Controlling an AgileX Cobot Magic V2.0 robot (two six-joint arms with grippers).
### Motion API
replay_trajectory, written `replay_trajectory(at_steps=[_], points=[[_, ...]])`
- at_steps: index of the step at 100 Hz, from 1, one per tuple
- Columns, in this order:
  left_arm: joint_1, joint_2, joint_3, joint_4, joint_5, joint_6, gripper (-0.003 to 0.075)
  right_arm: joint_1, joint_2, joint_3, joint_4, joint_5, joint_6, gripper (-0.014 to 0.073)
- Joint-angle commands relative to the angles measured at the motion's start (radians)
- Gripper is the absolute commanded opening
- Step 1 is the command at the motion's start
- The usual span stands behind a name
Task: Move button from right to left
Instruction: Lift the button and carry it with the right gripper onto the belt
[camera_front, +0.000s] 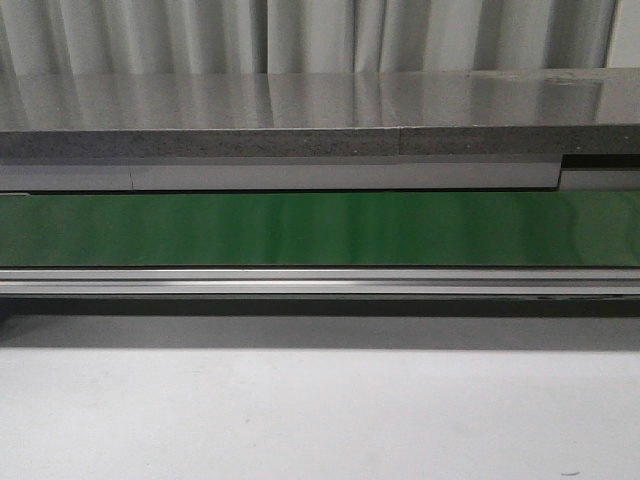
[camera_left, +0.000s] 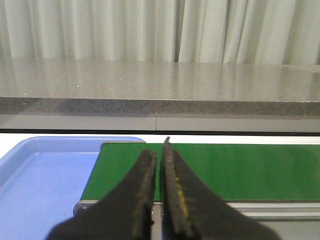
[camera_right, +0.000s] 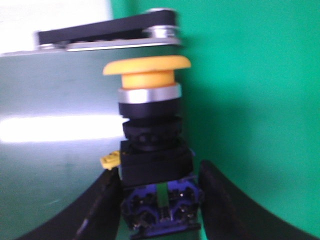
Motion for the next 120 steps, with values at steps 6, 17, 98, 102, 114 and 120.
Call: replay_trajectory(at_steps=[6, 17, 98, 102, 114, 120], points=[[0.002, -0.034, 0.039, -0.002, -0.074, -0.008, 0.0005, 0.037, -0.048, -0.02, 0.007, -0.037, -0.009, 0.0153], [0.002, -0.034, 0.039, -0.002, -0.074, -0.008, 0.0005, 0.042, -0.045, -0.019, 0.007, -0.019, -0.009, 0.0153], [0.002, -0.034, 0.039, -0.002, -0.074, -0.008, 0.0005, 0.042, -0.044, 0.113, 0.034, -0.115, -0.009, 0.051], [0.002, -0.034, 0.039, -0.002, -0.074, -0.008, 0.0005, 0.042, -0.044, 0.113, 0.034, -0.117, -0.009, 0.0524], [0.002, -0.034, 0.039, -0.002, -0.074, -0.008, 0.0005, 0.042, -0.051, 0.113, 0.034, -0.123, -0.009, 0.0523], [0.002, -0.034, 0.039, -0.002, -0.074, -0.008, 0.0005, 0.043, -0.062, 0.113, 0.038, -0.129, -0.009, 0.0523]])
